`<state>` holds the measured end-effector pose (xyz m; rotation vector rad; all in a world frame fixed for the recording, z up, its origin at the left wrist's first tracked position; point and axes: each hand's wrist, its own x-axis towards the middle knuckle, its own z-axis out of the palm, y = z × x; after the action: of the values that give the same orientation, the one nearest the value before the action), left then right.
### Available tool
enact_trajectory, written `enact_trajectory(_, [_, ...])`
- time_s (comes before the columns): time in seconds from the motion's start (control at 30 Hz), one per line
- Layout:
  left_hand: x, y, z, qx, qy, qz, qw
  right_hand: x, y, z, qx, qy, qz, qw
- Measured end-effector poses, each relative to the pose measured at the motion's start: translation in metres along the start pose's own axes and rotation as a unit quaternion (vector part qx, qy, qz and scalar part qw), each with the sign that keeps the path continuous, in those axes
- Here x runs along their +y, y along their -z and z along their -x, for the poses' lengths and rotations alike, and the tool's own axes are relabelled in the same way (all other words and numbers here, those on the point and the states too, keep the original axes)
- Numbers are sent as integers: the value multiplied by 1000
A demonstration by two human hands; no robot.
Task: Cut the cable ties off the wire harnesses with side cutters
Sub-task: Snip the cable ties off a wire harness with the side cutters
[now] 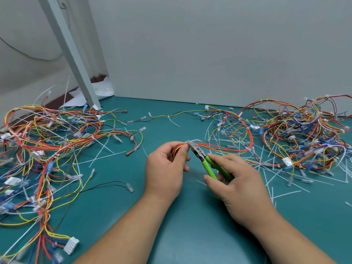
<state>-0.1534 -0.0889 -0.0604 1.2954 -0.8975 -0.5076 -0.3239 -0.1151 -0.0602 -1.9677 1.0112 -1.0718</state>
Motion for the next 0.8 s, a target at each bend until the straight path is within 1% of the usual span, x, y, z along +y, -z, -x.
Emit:
enact_trajectory(0.23, [-2,1,0,3,-4,4,1000,0,-2,0,-8,-16,-21,1000])
enact_trajectory(0.27, [-2,0,-1,4,-4,9,1000,0,-2,0,-3,-22,-33,999])
enact_trajectory(0.33, [-3,-1,-1,9,-3,17,1000,1,0,-2,9,-61,-95,994])
enact_trajectory(0.4, [-4,-1,-1,15,-9,17,1000,2,3,-5,10,-110,-207,972])
enact_trajectory(0.43, [-5,-1,-2,16,-15,14,1000,3,4,-7,3,-132,-282,950])
enact_trajectory(0.5, [-6,-1,-1,9,-36,-2,999,3,6,-8,-27,-167,-427,889])
enact_trajectory(0.53, [-6,-1,-1,3,-51,-15,999,2,7,-9,-46,-174,-472,863])
enact_trajectory(0.57, [-5,-2,-1,-4,-70,-33,997,2,7,-9,-67,-176,-501,844])
enact_trajectory(0.6, [-5,-3,0,-13,-96,-57,994,1,7,-9,-90,-172,-516,834])
enact_trajectory(0.63, [-5,-4,1,-27,-126,-83,988,0,8,-9,-109,-162,-520,831])
enact_trajectory(0.7, [-4,-6,4,-61,-191,-137,970,0,8,-10,-130,-139,-516,835])
enact_trajectory(0.73, [-5,-6,5,-67,-219,-174,958,0,9,-11,-126,-134,-517,836])
enact_trajectory(0.8, [-7,-7,6,-32,-252,-298,920,1,12,-13,-103,-135,-531,830])
